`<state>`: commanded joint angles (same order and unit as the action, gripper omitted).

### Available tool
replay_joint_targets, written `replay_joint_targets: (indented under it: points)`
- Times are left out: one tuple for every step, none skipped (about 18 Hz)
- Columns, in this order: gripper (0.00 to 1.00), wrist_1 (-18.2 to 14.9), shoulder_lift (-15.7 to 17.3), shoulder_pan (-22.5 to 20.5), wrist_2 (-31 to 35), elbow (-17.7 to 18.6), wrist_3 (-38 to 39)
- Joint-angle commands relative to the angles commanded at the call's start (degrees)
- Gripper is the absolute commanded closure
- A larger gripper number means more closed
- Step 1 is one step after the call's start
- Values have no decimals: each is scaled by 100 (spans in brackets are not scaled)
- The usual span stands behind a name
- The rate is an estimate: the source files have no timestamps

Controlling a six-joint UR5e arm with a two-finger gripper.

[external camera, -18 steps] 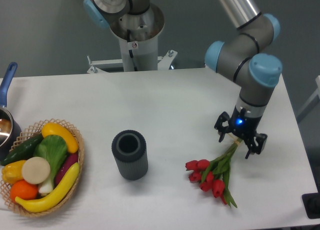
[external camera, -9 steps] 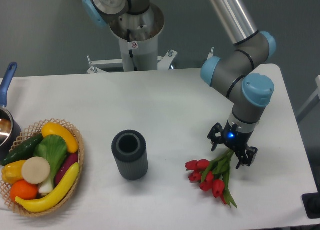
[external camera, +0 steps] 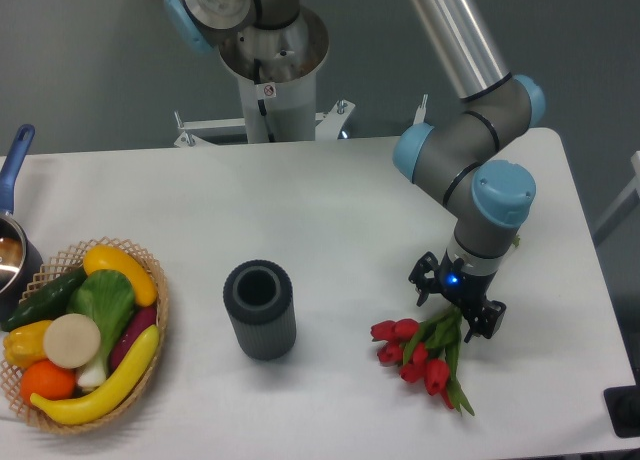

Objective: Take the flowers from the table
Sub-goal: 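Lower the gripper onto the tulip stems and close it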

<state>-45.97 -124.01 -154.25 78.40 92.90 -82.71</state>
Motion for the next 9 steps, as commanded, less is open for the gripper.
replay_joint_targets:
  points:
    - [0,26,0,0,9,9,9]
    - [0,61,-9,9,9,35,18]
    - [0,114,-18,9,9,61,18]
    - [0,149,-18,18,9,88,9]
    - [2,176,-18,26,18,70,18]
    - [7,176,-26,26,18,70,18]
    - [12,184,-27,26,18,70,18]
    - [17,202,-53,26,18,62,9]
    - [26,220,-62,26,26,44,9]
